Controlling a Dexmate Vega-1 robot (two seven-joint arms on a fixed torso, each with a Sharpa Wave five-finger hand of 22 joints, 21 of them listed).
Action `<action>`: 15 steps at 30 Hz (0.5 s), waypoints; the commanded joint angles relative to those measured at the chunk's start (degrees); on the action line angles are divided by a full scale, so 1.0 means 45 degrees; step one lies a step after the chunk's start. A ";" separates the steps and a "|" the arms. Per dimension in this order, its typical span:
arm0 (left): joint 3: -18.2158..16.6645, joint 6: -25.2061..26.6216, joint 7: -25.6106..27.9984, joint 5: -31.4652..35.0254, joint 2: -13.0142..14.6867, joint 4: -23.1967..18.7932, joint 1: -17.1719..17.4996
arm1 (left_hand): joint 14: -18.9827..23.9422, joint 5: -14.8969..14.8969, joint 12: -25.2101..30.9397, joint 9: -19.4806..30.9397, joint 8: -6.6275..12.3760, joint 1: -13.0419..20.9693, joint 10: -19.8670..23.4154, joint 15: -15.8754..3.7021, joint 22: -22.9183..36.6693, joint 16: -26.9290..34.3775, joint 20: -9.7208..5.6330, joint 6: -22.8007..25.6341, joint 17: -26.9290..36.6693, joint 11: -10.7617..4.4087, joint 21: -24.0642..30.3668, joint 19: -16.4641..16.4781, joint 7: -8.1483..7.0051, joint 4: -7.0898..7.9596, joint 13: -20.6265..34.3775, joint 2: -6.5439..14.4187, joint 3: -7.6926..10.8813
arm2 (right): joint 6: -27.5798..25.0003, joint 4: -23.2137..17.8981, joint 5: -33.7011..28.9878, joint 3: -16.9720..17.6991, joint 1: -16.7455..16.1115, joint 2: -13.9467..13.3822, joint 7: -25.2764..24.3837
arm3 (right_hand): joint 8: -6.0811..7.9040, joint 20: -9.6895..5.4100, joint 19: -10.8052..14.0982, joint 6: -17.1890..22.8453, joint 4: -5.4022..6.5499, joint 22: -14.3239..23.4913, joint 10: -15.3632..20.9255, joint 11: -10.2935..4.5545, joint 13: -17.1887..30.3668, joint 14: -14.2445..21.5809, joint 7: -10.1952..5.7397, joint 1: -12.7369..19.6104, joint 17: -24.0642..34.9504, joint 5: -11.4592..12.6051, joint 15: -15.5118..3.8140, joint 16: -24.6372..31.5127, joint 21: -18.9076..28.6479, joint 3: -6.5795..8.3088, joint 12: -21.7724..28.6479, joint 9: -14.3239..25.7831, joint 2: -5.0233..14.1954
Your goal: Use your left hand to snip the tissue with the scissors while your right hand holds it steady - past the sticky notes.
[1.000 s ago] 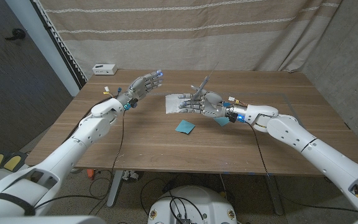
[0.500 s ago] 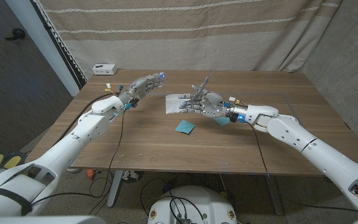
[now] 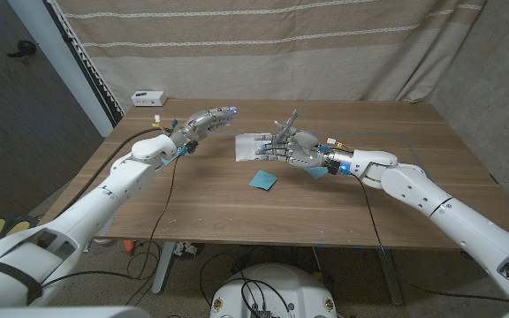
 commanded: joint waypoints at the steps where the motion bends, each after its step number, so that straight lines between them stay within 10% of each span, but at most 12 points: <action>1: 0.0214 -0.1194 0.1618 0.1842 0.0096 -0.0382 0.0315 | 0.0007 -0.0013 0.0037 0.0068 0.0028 0.0289 0.0014 -0.1208 -0.0026 0.0019 0.0025 -0.0037 0.0005 -0.0169 -0.0120 -0.0047 -0.0027 -0.0094 0.0017 -0.0029 0.0075 | 0.0005 -0.0024 -0.0001 0.0029 -0.0036 -0.0042 0.0005 | -0.0042 0.0026 -0.0003 -0.0336 0.0068 0.0000 -0.0043 0.0057 0.0058 0.0075 0.1075 -0.0031 0.0052 -0.0040 0.0005 -0.0024 0.0045 -0.0039 0.0092 0.0056 -0.0049; 15: 0.0750 -0.0528 0.2602 0.4349 0.1007 -0.1511 0.0201 | 0.0149 0.0003 0.0094 0.0075 0.0093 0.0467 -0.0027 -0.1443 -0.0066 0.0168 0.0135 -0.0045 -0.0058 -0.0174 -0.0390 -0.0083 -0.0071 -0.0094 0.0025 -0.0025 0.0098 | -0.0070 -0.0040 0.0156 0.0081 -0.0073 -0.0102 0.0186 | -0.0118 0.0057 0.0072 -0.0314 0.0079 -0.0012 0.0027 0.0120 0.0220 0.0305 0.1100 -0.0128 0.0102 -0.0092 -0.0019 0.0028 0.0093 -0.0048 0.0275 0.0072 -0.0101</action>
